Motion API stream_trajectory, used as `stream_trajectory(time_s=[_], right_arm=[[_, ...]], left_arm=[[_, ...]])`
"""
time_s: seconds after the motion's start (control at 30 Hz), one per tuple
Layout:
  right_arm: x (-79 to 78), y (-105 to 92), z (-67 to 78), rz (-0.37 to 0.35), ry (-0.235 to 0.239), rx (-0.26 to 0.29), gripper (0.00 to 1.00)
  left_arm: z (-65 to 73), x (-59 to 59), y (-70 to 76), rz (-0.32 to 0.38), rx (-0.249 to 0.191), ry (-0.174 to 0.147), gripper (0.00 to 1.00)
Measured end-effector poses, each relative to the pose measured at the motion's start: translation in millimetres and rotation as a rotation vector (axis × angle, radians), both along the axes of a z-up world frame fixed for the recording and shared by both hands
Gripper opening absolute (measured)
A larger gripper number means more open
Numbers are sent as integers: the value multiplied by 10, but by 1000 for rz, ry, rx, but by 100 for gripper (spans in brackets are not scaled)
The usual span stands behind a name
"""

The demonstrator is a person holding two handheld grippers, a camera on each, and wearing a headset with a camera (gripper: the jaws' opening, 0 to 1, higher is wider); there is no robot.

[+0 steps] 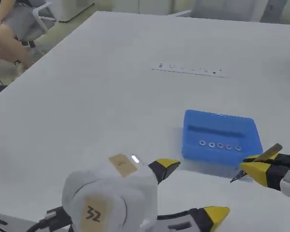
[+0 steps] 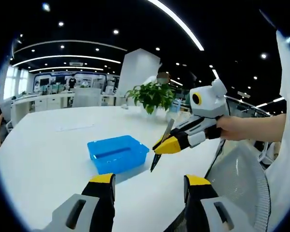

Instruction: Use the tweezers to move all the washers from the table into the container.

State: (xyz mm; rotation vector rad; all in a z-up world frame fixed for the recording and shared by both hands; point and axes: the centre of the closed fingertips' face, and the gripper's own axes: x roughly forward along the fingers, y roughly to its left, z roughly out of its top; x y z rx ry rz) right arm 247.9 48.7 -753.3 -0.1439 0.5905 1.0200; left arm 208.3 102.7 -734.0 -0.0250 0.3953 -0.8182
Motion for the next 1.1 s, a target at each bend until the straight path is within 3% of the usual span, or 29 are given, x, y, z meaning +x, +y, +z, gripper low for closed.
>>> stream_trajectory(time_s=[0.17, 0.23, 0.37, 0.43, 0.53, 0.57, 0.63, 0.67, 0.73, 0.77, 0.87, 0.93, 1.1], right_arm=[[-126, -20, -147, -21, 55, 26, 3], [-168, -14, -193, -15, 65, 24, 3], [-260, 16, -271, 13, 74, 11, 3], [-298, 42, -282, 33, 77, 14, 3], [-370, 86, -299, 85, 66, -7, 3], [-410, 119, -295, 113, 52, -16, 3], [-474, 155, -298, 160, 41, -33, 3], [-496, 172, -298, 180, 30, -41, 3], [-572, 203, -320, 250, 4, -83, 3], [-615, 218, -335, 292, -12, -110, 3], [-686, 260, -348, 351, -31, -145, 3], [-683, 266, -365, 361, -47, -170, 3], [-664, 236, -394, 403, -93, -255, 3]], left_arm=[[8, -76, -71, -139, 76, -10, 50], [44, -89, -103, -188, 71, -2, 48], [120, -111, -196, -281, 30, 35, 29], [126, -94, -221, -302, 31, 51, 24], [99, -62, -260, -371, 134, -4, 17], [109, -77, -289, -397, 140, -7, 16], [120, -115, -354, -445, 142, 18, 17], [143, -144, -399, -487, 142, 13, 17], [185, -156, -449, -508, 137, 17, 17], [202, -162, -475, -528, 155, 10, 17], [215, -196, -535, -595, 220, -20, 16], [202, -253, -564, -653, 247, -17, 13], [80, -250, -533, -727, 388, -67, 3]])
